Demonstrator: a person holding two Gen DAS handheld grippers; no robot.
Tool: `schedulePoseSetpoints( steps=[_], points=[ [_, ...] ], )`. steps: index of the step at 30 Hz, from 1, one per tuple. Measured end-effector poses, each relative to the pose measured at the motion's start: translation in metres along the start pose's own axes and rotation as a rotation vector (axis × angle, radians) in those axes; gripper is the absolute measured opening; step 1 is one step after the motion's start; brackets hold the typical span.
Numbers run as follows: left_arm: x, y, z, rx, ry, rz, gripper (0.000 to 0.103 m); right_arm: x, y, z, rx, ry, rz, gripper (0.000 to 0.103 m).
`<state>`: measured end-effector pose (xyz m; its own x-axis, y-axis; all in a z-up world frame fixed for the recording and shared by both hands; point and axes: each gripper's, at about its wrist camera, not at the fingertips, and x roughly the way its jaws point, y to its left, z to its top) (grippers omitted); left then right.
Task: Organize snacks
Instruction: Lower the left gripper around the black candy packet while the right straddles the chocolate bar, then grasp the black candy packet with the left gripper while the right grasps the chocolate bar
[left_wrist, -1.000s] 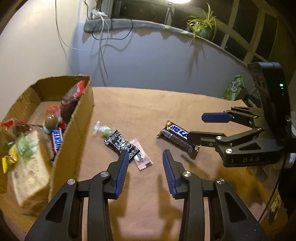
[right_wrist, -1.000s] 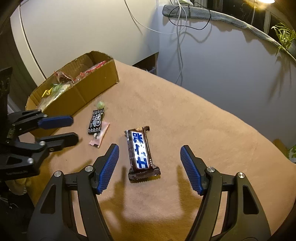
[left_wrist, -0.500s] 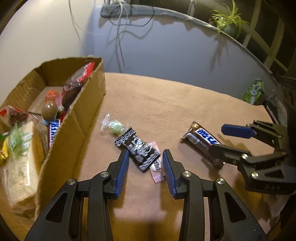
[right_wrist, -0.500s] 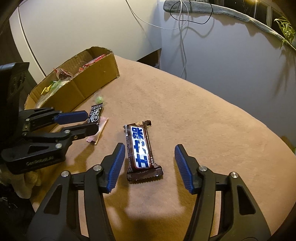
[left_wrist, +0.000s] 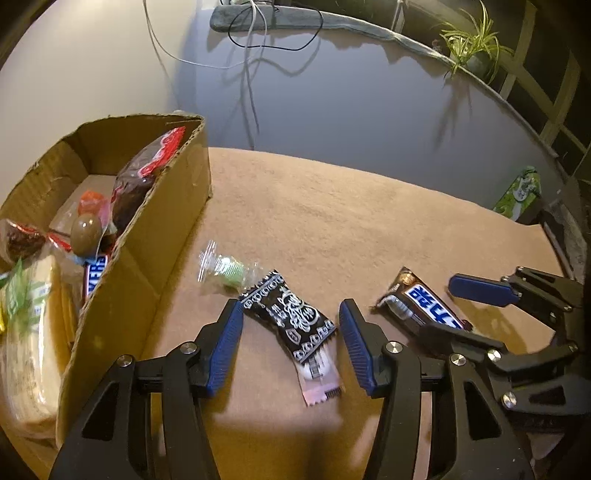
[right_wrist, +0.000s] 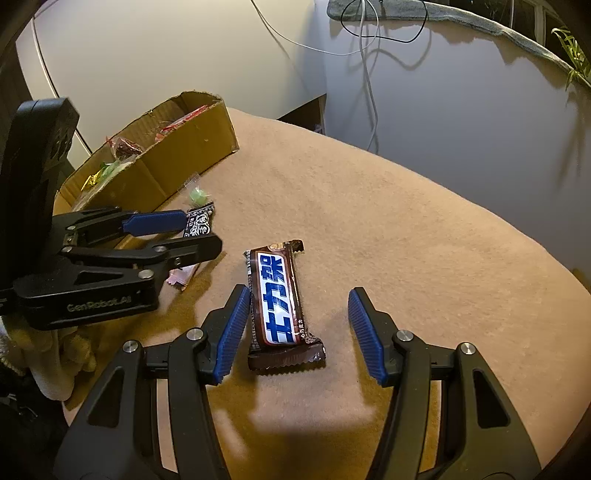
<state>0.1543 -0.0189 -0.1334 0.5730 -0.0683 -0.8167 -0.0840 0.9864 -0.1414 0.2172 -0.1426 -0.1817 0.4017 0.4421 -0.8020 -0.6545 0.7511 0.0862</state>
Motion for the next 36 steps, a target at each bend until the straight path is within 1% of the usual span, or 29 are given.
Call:
schedulePoseSetpoints(
  steps=[1,3,5,6,8,9,10,11,12,14,15,21,26,33,36],
  points=[
    [0.001,-0.001,0.0,0.004,-0.002,0.004,0.053,0.0,0.0,0.0,-0.002,0.0,0.0,0.058],
    [0.002,-0.004,-0.001,0.023,-0.008,0.012,0.046,0.001,0.0,0.0,-0.003,0.002,0.0,0.058],
    [0.002,-0.007,-0.002,0.047,-0.013,0.02,0.042,0.002,0.001,0.0,-0.003,0.004,0.001,0.058],
    [0.001,-0.008,-0.003,0.058,-0.014,0.021,0.039,0.003,0.001,0.0,-0.004,0.006,0.001,0.058],
    [0.001,-0.01,-0.003,0.074,-0.017,0.027,0.034,0.005,0.001,0.0,-0.005,0.011,0.002,0.052],
    [0.001,-0.01,-0.003,0.081,-0.017,0.029,0.031,0.006,0.001,0.001,-0.005,0.015,0.001,0.046],
    [0.0,-0.009,-0.004,0.085,-0.015,0.033,0.029,0.007,0.001,0.001,-0.005,0.017,-0.004,0.045],
    [0.0,-0.008,-0.004,0.089,-0.016,0.034,0.025,0.007,0.001,0.001,-0.005,0.017,-0.006,0.045],
    [-0.002,-0.008,-0.004,0.092,-0.016,0.031,0.025,0.007,0.001,0.001,-0.004,0.017,-0.006,0.044],
    [-0.002,-0.007,-0.005,0.097,-0.016,0.024,0.025,0.007,0.001,0.002,-0.004,0.016,-0.005,0.036],
    [-0.004,-0.006,-0.006,0.099,-0.017,0.022,0.025,0.007,0.002,0.002,-0.004,0.016,-0.005,0.03],
    [-0.009,-0.006,-0.006,0.1,-0.031,-0.008,0.025,0.007,0.002,0.002,0.008,0.015,-0.005,0.03],
    [-0.019,-0.007,-0.006,0.096,-0.052,-0.037,0.025,-0.001,0.0,0.0,0.029,-0.004,-0.009,0.03],
    [-0.044,-0.001,-0.009,0.087,-0.105,-0.074,0.025,-0.02,0.003,-0.002,0.034,-0.038,-0.026,0.03],
    [-0.054,0.001,-0.01,0.092,-0.13,-0.078,0.025,-0.03,0.005,-0.002,0.034,-0.053,-0.031,0.03]
  ],
)
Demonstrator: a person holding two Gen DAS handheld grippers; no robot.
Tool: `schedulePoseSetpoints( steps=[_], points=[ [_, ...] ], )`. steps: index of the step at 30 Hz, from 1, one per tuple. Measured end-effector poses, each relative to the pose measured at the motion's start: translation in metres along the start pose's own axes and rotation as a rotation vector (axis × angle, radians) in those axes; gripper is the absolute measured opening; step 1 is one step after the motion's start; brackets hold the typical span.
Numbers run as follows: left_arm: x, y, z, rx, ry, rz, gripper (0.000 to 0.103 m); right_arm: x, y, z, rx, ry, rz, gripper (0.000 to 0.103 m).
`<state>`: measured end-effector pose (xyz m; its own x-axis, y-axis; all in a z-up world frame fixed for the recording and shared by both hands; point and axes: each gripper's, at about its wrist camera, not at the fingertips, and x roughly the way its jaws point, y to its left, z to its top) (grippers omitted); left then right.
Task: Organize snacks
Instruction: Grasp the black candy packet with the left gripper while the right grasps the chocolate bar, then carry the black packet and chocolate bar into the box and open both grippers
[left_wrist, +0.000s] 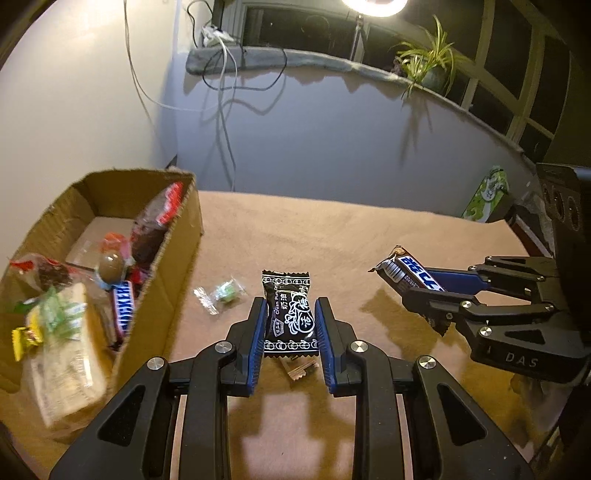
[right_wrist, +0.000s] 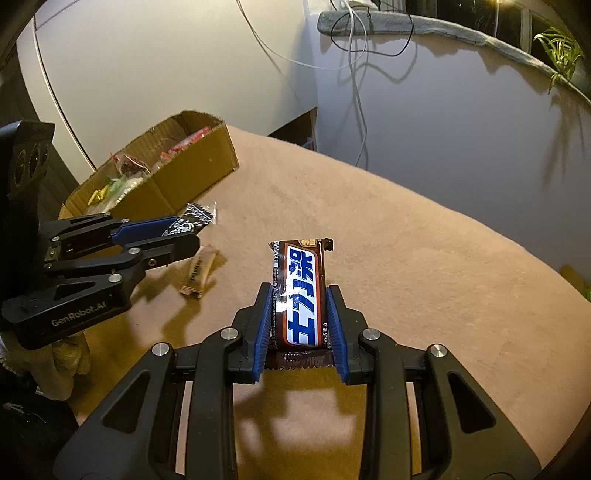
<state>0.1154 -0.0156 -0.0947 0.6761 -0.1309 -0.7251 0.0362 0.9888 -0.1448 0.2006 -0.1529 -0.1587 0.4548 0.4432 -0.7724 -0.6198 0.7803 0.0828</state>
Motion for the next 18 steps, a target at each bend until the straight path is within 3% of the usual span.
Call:
schedulePoseSetpoints(
  steps=[18],
  points=[
    [-0.062,0.043,0.0,-0.034,-0.124,0.011,0.025,-0.024,0.065,0.037,-0.078,-0.058,-0.02,0.03]
  ],
)
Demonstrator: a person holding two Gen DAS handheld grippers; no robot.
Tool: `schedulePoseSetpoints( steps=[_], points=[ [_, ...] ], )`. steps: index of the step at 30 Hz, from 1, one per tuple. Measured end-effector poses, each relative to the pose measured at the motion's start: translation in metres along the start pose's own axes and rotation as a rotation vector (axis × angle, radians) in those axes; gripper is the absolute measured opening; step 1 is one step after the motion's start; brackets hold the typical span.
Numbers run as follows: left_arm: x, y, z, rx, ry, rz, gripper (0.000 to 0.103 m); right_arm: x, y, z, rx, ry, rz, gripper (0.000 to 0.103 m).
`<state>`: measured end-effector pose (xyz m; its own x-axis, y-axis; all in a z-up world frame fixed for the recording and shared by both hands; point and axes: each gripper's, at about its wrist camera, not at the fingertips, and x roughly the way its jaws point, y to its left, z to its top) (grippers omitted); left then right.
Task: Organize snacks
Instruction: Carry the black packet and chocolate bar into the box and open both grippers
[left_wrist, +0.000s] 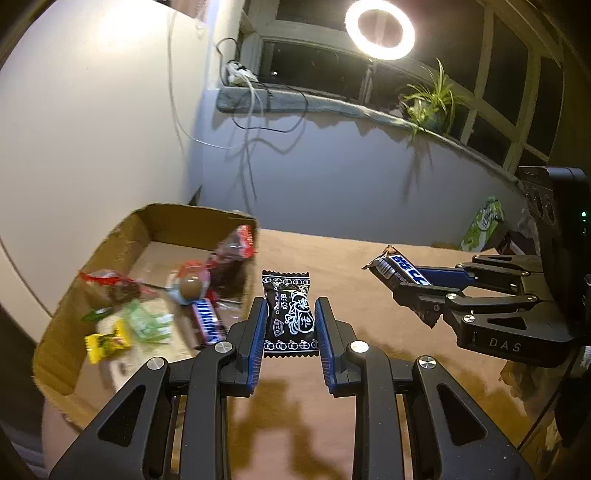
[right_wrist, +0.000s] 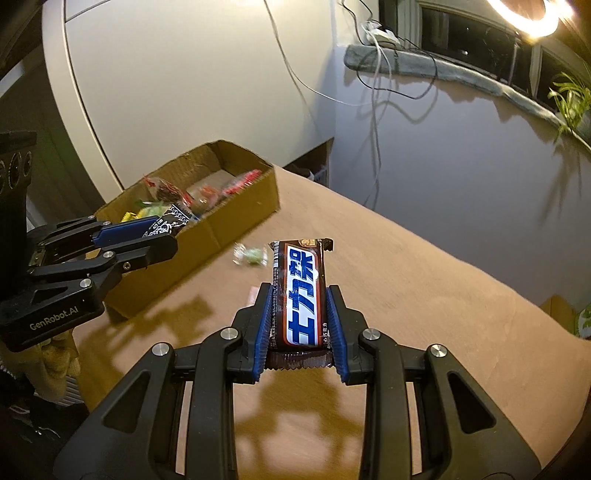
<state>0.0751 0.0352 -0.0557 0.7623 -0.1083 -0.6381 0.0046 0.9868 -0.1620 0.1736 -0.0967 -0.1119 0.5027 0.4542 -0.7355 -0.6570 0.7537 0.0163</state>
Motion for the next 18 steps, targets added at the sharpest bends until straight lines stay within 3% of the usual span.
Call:
schedulePoseSetpoints(
  steps=[18],
  points=[
    [-0.027,0.066,-0.006,-0.069,-0.037,0.048,0.025,0.033,0.074,0.054,-0.095,0.003,0.035,0.03]
  ],
)
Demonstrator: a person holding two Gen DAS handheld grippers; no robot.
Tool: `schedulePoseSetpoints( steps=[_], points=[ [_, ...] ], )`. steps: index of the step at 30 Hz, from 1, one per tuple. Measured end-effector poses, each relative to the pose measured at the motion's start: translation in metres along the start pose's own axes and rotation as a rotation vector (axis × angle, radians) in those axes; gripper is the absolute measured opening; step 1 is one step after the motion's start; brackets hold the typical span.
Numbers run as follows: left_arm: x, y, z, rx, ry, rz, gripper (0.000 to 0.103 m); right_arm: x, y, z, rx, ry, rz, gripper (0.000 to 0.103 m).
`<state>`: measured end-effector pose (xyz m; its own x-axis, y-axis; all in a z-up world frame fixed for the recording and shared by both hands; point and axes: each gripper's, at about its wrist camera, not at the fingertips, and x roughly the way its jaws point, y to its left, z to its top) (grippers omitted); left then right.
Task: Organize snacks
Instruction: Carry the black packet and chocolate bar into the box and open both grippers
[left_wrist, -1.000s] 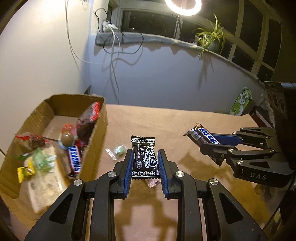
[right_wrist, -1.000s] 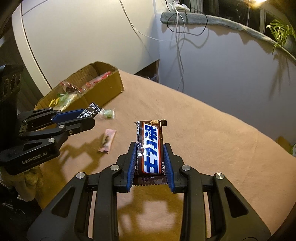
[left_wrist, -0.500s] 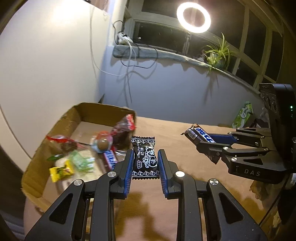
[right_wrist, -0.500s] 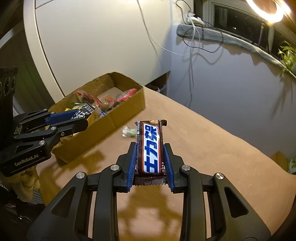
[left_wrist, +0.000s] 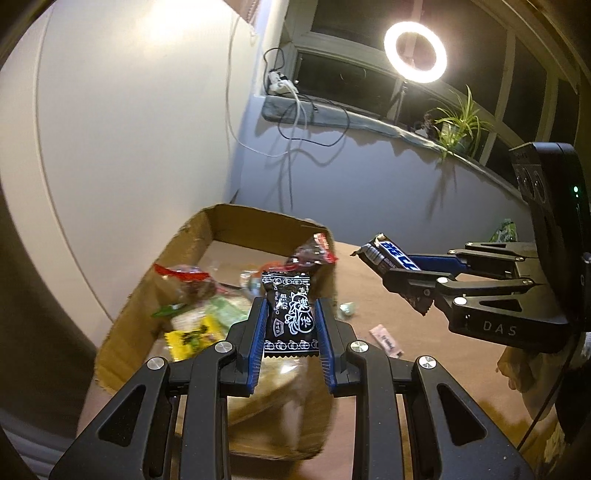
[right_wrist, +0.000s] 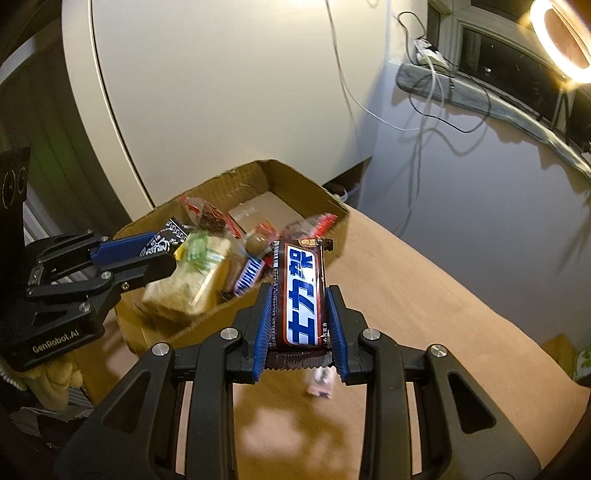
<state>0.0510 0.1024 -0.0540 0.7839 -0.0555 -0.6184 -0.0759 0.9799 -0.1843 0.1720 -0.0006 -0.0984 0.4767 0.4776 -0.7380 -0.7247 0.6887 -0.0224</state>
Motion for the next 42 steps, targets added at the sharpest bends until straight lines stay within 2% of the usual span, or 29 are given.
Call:
schedulePoseSetpoints(
  steps=[14,34,35,36,37,38,39,41,42],
  points=[
    [-0.001,0.039,-0.004,-0.056,0.009,0.028,0.025,0.044,0.043,0.029,-0.061,0.04,0.05,0.03],
    [0.002,0.048,-0.001,-0.076,0.014,0.042,0.026,0.062,0.046,0.039,-0.071,0.064,0.067,0.03],
    [0.002,0.049,-0.001,-0.072,0.013,0.045,0.031,0.061,0.046,0.039,-0.072,0.065,0.064,0.032],
    [0.002,0.048,-0.001,-0.067,0.01,0.05,0.042,0.061,0.046,0.039,-0.073,0.063,0.057,0.041],
    [0.001,0.048,-0.001,-0.064,0.007,0.054,0.049,0.06,0.046,0.039,-0.075,0.057,0.05,0.052],
    [0.0,0.047,-0.001,-0.063,0.003,0.057,0.062,0.059,0.046,0.039,-0.076,0.051,0.042,0.057],
    [-0.001,0.047,-0.001,-0.062,-0.003,0.061,0.065,0.058,0.045,0.039,-0.077,0.044,0.035,0.061],
    [-0.002,0.048,-0.001,-0.059,-0.007,0.065,0.065,0.057,0.044,0.04,-0.077,0.041,0.026,0.065],
    [-0.001,0.048,0.0,-0.059,-0.006,0.064,0.065,0.056,0.043,0.04,-0.076,0.039,0.02,0.071]
  ],
)
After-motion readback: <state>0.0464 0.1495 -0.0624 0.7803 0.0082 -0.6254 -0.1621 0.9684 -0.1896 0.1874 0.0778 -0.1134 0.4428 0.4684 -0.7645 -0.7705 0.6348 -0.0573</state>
